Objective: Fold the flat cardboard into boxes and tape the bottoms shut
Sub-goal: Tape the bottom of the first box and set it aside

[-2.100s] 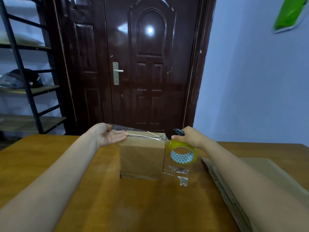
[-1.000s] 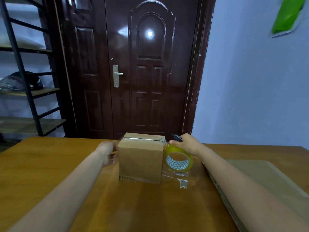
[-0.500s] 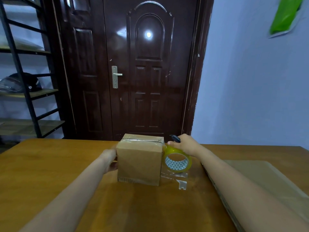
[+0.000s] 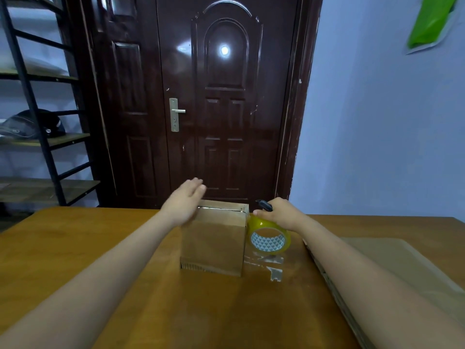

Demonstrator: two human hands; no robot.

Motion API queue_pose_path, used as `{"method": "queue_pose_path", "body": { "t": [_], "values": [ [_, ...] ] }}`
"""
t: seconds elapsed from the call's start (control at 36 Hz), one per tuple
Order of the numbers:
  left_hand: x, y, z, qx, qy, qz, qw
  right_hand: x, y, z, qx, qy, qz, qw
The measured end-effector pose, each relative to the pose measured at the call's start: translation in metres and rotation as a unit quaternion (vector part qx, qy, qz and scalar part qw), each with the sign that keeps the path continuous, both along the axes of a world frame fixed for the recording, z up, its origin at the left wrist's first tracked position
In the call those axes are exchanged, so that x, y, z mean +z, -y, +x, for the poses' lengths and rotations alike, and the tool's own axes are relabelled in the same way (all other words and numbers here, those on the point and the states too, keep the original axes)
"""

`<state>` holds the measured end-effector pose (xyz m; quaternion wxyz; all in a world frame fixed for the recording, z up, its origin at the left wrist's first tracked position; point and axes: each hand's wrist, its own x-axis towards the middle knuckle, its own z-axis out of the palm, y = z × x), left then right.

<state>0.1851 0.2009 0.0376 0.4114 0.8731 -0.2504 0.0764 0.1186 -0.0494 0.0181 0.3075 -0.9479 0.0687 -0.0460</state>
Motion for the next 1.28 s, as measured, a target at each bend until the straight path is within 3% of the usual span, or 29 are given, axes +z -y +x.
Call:
{"method": "queue_pose_path", "body": {
  "t": [0.11,0.19,0.36,0.53,0.72,0.83,0.92,1.11,1.28],
  "values": [
    [-0.007,0.019,-0.003,-0.053,-0.008,0.307,0.950,-0.001,-0.001,-0.002,-0.002,0.004,0.004,1.000],
    [-0.012,0.021,-0.004,-0.037,0.017,0.374,0.927,-0.003,0.000,-0.003,-0.005,0.006,0.007,1.000],
    [-0.008,0.021,-0.012,-0.046,0.019,0.398,0.916,-0.004,0.000,-0.004,-0.002,0.013,0.023,1.000],
    [-0.008,0.021,-0.025,-0.171,0.105,0.371,0.907,-0.002,-0.002,-0.005,-0.004,0.026,0.006,1.000],
    [-0.006,0.027,-0.028,-0.163,0.090,0.374,0.909,-0.003,-0.002,-0.007,-0.004,0.030,0.001,1.000],
    [0.004,0.033,-0.029,-0.146,0.162,0.410,0.886,-0.006,0.000,-0.007,0.004,0.030,0.047,0.998],
    [0.005,0.042,-0.026,-0.149,0.162,0.428,0.877,-0.009,0.002,-0.007,0.013,0.031,0.076,0.997],
    [-0.004,0.053,-0.022,-0.179,0.133,0.402,0.888,-0.015,0.011,-0.013,0.037,0.016,0.204,0.978],
    [-0.006,0.048,-0.020,-0.176,0.135,0.371,0.902,-0.025,0.020,-0.016,0.037,0.002,0.253,0.967]
  ]
}}
